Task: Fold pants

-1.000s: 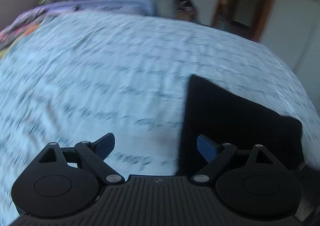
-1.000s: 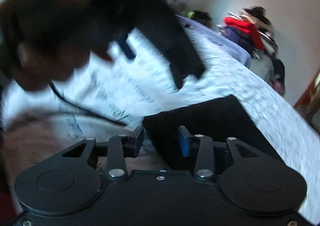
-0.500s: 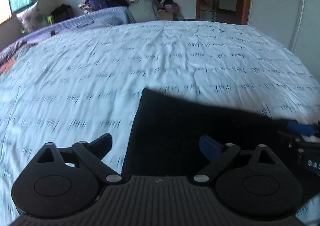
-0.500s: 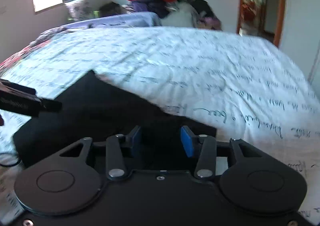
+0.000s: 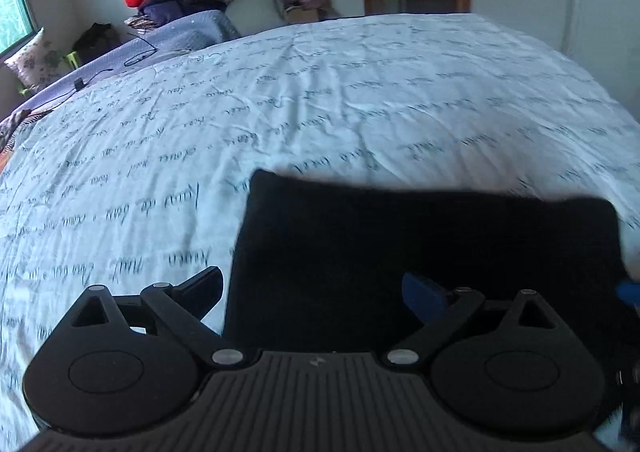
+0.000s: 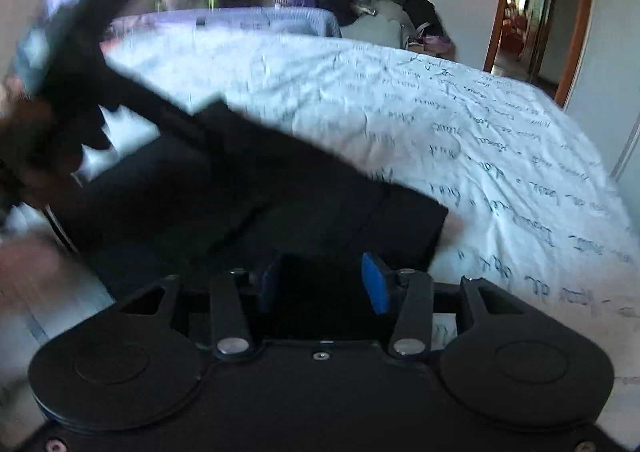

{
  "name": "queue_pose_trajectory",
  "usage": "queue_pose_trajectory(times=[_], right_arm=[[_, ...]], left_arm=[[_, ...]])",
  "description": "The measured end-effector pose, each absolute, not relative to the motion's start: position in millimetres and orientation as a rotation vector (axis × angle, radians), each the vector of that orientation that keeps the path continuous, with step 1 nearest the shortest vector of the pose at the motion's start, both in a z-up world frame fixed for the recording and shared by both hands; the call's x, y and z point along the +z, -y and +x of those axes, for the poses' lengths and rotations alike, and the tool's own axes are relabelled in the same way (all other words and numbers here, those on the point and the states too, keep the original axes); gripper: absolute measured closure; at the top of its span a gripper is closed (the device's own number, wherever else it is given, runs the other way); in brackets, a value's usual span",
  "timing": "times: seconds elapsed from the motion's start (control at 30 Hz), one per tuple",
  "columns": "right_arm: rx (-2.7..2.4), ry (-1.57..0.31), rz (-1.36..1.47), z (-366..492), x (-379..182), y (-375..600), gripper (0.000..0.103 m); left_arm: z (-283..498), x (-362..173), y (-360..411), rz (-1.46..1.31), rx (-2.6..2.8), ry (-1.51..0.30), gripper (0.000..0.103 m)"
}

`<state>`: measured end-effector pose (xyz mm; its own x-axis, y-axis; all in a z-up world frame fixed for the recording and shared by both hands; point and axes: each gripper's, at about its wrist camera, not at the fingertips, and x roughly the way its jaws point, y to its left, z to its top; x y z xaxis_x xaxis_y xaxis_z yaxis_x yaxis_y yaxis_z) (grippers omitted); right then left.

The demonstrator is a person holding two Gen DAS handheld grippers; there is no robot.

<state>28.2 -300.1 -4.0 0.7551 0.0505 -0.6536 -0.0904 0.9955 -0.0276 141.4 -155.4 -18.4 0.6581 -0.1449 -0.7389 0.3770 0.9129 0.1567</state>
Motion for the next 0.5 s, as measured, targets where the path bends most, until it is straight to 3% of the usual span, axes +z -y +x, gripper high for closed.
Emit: queue_pose_trajectory(times=[0.23,0.3,0.5], right_arm=[[0.083,-0.706,-0.016,11,-3,292,0.054],[0.057,-0.7,-0.033,5,-4,289,0.052],[0.051,-0.543,0.023,-47,44,290,0.028]], left_arm=[[102,-30,127,0.247,-0.323,-0.863,0.004],[95,-25,113,0.22,-0.313,-0.87,0.008],[49,26,45,0.113,-0.329,-0.812,0.005]])
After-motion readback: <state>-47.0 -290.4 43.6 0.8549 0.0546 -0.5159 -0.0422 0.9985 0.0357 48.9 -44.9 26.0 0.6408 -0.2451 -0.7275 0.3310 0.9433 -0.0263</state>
